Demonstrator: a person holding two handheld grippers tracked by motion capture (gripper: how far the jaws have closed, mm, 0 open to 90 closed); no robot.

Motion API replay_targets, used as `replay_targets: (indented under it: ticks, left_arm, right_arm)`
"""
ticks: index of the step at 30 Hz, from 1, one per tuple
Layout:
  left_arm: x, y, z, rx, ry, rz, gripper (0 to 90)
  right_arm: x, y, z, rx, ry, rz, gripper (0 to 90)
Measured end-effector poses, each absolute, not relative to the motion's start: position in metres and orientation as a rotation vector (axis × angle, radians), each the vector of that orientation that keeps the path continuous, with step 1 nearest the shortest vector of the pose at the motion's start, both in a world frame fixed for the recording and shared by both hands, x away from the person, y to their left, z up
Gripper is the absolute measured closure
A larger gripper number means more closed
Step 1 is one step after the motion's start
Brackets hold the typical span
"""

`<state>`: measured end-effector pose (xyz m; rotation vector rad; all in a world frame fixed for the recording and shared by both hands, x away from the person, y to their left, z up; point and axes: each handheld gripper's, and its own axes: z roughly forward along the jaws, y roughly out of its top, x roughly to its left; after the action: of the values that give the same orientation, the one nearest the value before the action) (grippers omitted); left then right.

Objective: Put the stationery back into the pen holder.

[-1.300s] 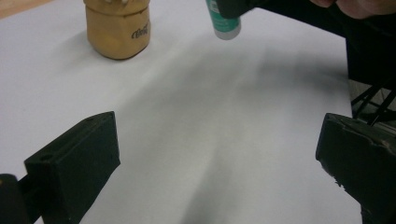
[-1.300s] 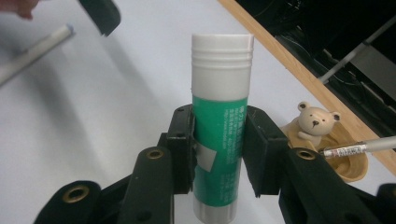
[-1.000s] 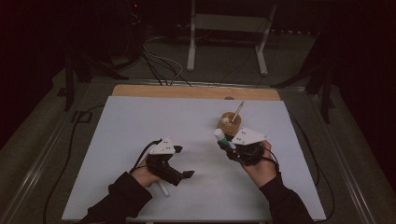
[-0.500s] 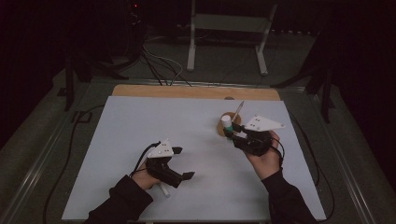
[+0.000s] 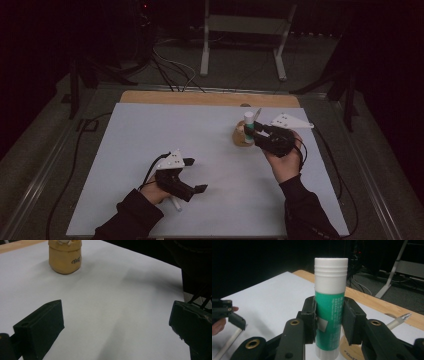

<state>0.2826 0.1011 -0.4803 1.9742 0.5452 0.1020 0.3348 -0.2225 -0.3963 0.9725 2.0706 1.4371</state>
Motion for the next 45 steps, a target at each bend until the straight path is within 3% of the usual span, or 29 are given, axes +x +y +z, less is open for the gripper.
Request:
replay_targets:
  ticks: [45]
  left_arm:
    - [0.279, 0.1, -0.482, 1.987, 0.552, 0.117, 0.3]
  right_arm:
    - [0.394, -0.238, -0.444, 1.214, 1.877, 1.363, 65.7]
